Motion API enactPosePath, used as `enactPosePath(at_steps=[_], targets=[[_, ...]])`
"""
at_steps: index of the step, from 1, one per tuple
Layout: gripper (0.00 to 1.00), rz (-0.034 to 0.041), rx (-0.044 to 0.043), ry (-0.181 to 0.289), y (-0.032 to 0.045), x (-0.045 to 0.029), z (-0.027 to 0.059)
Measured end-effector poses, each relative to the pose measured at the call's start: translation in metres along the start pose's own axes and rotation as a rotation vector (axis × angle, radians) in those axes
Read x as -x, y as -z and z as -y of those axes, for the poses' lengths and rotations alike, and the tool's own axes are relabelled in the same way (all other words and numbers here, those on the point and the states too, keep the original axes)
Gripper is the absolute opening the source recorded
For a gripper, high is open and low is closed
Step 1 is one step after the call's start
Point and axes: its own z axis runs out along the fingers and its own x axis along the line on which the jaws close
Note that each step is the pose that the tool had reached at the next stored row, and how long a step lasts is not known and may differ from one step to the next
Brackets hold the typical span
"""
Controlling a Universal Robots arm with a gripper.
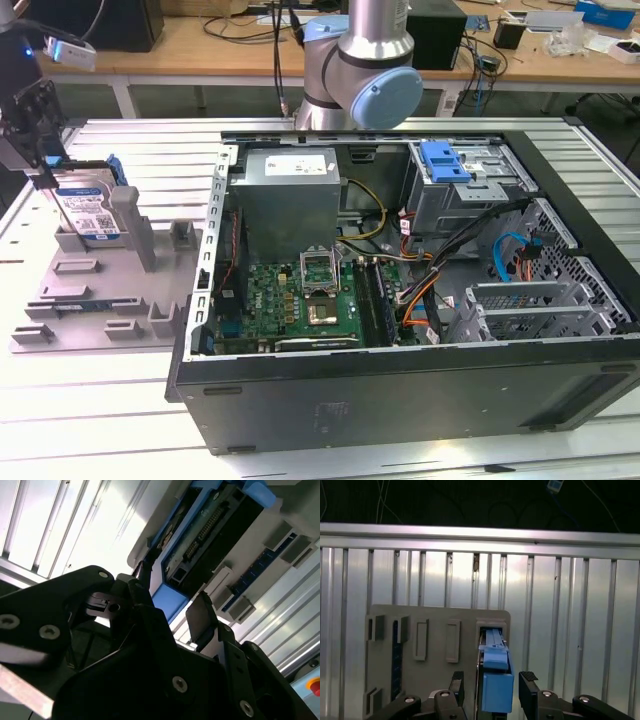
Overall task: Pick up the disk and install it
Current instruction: 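Pick up the disk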
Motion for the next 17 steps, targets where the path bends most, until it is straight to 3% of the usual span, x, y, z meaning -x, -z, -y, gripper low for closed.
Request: enactPosePath(at_steps=[6, 8, 17], targets=[[0.56, 0.0005, 0.0000, 0.000, -0.0044, 0.0001, 0.0004], [0.47, 0.0006, 0.0000, 0.000, -0.0054, 0.0001, 0.0004], [0.47, 0.0022, 0.0000, 0.000, -0.0107, -0.0003, 0.0004]])
